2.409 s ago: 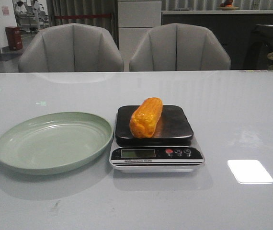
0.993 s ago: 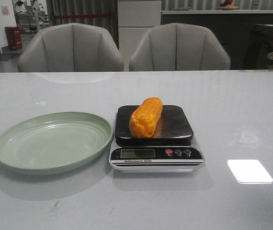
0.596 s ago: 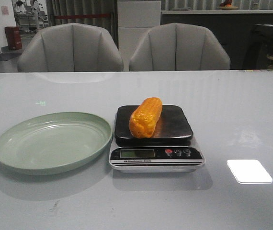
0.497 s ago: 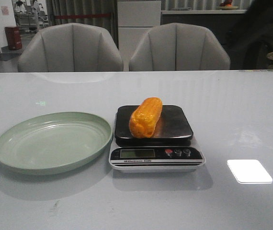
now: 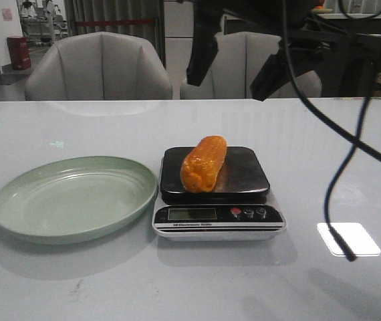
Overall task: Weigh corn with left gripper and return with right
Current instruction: 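Lower the right gripper over the corn on the scale and close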
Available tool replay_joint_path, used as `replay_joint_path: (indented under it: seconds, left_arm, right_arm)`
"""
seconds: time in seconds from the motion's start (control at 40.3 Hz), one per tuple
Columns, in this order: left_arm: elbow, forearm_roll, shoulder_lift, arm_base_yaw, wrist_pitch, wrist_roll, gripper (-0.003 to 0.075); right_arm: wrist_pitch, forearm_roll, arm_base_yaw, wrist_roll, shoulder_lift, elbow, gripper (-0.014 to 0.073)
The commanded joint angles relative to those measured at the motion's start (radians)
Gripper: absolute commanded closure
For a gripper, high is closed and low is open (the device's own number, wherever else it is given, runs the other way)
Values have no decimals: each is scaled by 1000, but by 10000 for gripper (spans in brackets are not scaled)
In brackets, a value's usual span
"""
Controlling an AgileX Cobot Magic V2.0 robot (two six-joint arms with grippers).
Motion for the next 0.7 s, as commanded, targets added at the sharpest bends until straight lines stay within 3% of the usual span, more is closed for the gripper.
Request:
replay_joint_path:
  seconds: [0.0,0.248,0.397,0.671]
  left_arm:
    - [-26,9,-15,-1,-74,2,588]
    - [-26,9,-15,-1,-74,2,588]
    - [-26,9,-15,-1,-74,2,588]
    - [-26,9,-16,-1,-74,2,588]
  right_arm:
    - [59,-98,24,105,40,-135,-3]
    - [204,-270,93,384,214,-323,-3]
    - [293,-270,93,445,297,-365,-3]
    - [250,-255,93,501,371,-366,8]
